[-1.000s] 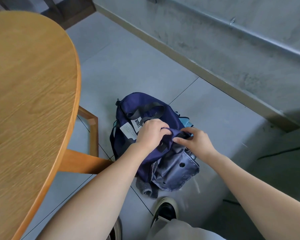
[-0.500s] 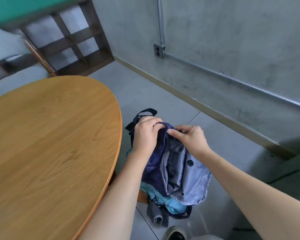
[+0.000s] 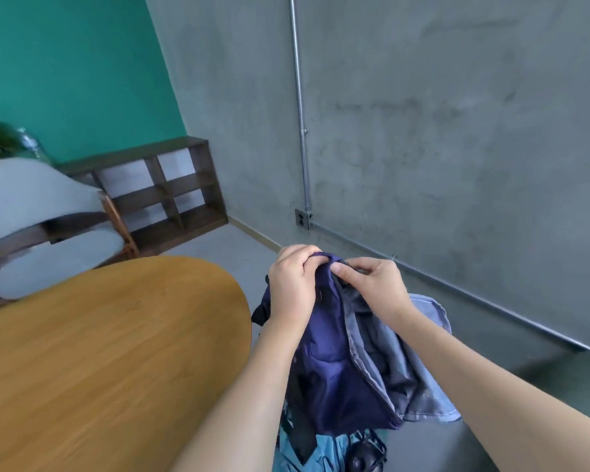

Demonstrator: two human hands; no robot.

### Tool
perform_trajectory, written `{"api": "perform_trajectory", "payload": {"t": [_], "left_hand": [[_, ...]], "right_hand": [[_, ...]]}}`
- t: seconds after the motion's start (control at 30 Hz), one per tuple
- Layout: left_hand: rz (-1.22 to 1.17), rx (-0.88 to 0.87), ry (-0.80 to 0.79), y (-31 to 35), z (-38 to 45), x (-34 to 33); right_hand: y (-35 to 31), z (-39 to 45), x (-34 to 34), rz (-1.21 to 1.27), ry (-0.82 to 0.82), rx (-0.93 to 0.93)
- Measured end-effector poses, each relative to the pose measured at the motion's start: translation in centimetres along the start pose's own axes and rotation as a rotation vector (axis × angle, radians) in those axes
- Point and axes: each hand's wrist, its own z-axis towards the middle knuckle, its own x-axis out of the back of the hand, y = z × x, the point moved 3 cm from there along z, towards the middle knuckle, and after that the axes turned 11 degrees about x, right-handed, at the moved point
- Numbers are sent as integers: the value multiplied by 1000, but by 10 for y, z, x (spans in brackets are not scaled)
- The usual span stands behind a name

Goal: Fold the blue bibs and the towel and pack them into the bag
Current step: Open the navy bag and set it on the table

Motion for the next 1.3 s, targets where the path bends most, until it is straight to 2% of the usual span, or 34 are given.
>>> {"api": "perform_trajectory", "payload": {"t": [0.23,0.33,0.6,0.8,0.97,1.1,1.3], "left_hand": [[-113,-91,105,101,34,58],[-102,-184,165,147,47,94],[-44,-361,284,264,79,242],[12,-353,405,324,74,387],[114,-345,532,342,43,509],[221,-323,603,339,11,589],[433,-264,627,311,-34,685]], "right_hand": [[-118,20,20,-41,11,170],[-178,26,25,-111,24,267],[-364,20,-1,-221,63,573],[-492,-12,-66,-158,15,761],[-564,-54,-140,-66,-83,862],[-594,-91,-205,37,-175,897],[-599,-143,-308,202,-349,897]]}}
